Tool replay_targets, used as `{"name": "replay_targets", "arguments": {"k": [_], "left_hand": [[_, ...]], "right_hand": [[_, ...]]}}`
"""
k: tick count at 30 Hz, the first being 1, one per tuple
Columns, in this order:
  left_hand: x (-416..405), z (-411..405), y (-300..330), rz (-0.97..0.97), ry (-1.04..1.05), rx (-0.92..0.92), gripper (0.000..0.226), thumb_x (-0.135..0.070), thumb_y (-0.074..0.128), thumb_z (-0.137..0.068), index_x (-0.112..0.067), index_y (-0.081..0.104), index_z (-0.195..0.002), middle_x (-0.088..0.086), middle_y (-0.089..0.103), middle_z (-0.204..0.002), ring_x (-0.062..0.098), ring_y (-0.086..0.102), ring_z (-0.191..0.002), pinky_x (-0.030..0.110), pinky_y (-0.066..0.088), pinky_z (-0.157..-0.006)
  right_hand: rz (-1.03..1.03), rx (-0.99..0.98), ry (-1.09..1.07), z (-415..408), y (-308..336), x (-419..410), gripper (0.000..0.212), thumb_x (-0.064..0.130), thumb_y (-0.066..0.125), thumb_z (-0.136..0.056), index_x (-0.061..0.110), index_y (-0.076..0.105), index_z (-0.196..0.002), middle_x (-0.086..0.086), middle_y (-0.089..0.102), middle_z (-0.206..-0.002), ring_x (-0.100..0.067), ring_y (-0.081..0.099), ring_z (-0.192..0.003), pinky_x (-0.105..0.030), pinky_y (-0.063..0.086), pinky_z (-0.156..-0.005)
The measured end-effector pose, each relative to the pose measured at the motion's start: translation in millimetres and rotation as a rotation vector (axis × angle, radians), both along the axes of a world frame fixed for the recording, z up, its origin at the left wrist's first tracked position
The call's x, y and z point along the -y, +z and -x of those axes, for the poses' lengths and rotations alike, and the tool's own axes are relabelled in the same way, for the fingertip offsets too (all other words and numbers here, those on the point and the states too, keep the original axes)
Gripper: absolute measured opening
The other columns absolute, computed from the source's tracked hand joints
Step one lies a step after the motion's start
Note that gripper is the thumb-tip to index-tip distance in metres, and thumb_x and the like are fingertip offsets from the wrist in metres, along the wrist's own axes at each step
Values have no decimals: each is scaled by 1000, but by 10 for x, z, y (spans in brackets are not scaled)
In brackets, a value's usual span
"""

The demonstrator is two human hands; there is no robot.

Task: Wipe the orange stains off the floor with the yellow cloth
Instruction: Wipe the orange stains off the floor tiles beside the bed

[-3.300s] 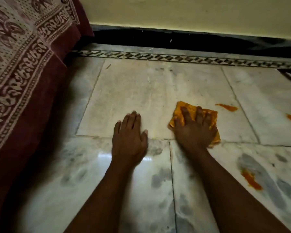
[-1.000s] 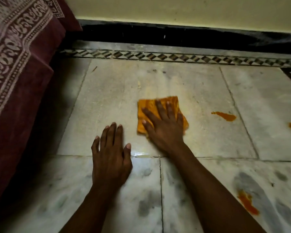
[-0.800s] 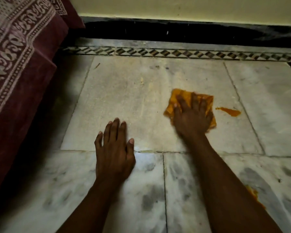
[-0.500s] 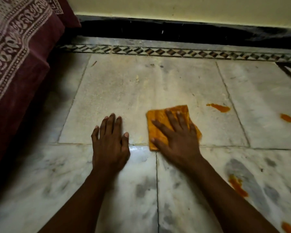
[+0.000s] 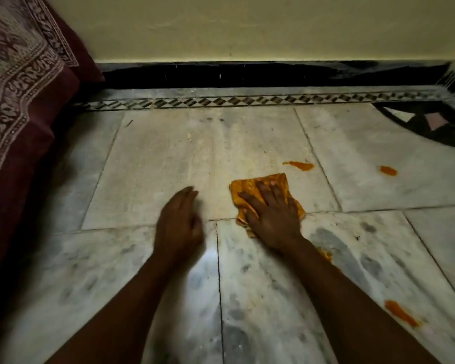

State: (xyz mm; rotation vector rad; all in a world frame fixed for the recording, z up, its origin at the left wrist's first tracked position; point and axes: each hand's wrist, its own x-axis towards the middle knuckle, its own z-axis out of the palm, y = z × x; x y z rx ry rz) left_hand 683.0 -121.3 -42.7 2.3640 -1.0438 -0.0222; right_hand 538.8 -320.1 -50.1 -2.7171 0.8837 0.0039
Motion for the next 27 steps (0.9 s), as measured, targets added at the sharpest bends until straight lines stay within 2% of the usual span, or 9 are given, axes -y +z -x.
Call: {"name": "replay_targets", "arguments": {"k": [3,7,10,13,17,19,21,24,27], "left_hand": [[507,192,-37,30,-92,-77,66,-26,48,-92,-10,47,-155,11,45,-164,29,41,-152,42,29,-127],[757,300,-265,-129,-52,74,63,-38,34,-102,-17,37,-161,3,34,-171,20,28,-158,42,20,-128],[739,259,-310,-137,-35,83,62,-41,33,-103,-20,36,-162,-1,30,-172,17,24,-160,42,18,-128],[778,234,-283,-146,-46,72,62,-41,33,-103,-21,36,-162,-1,30,-173,18,25,-160,44,20,-128],[761,251,-213,-169,-47,43,63,-41,33,-103,-21,37,-162,-1,31,-172,18,26,-160,44,22,-128],[759,232,-235,-167,-39,30,63,-41,33,-103,-21,35,-163,-3,29,-173,16,24,-160,43,22,-128],[759,227,-279,-174,-36,38,63,-41,32,-103,-22,33,-163,-4,26,-174,14,21,-161,43,21,-129],[768,209,-322,-186,-36,56,63,-42,32,-104,-24,30,-165,-7,22,-175,11,16,-162,43,19,-129],[780,215,-307,-182,-39,55,63,-42,33,-104,-25,29,-165,-7,21,-175,10,16,-162,43,21,-129]], "right_hand": [[67,71,-39,402,-79,92,59,69,18,-99,59,29,-156,12,13,-176,-22,8,-163,-60,18,-124],[206,95,-454,322,-170,481,59,64,25,-101,50,40,-156,-1,28,-173,-34,22,-159,-63,21,-122],[-7,28,-709,-200,-26,858,63,65,25,-104,45,21,-164,-4,3,-178,-38,-2,-162,-69,0,-125],[-68,-101,-429,-604,63,937,65,68,21,-105,47,7,-165,0,-12,-177,-39,-11,-162,-70,-7,-124],[43,-36,103,-84,10,795,64,81,16,-95,64,14,-156,10,-1,-177,-28,-3,-164,-64,8,-125],[124,23,50,242,-84,975,67,84,13,-94,61,28,-155,3,19,-176,-32,16,-162,-60,21,-123],[200,44,-267,214,-170,1238,66,77,20,-97,52,39,-155,-8,32,-171,-40,29,-156,-63,27,-121],[33,52,-719,-485,-93,1451,69,70,27,-98,46,24,-163,-10,6,-177,-43,4,-161,-74,5,-122],[-16,32,-511,-1056,-37,1269,73,69,24,-101,39,12,-166,-11,-2,-177,-45,-4,-161,-76,-3,-121]]}}
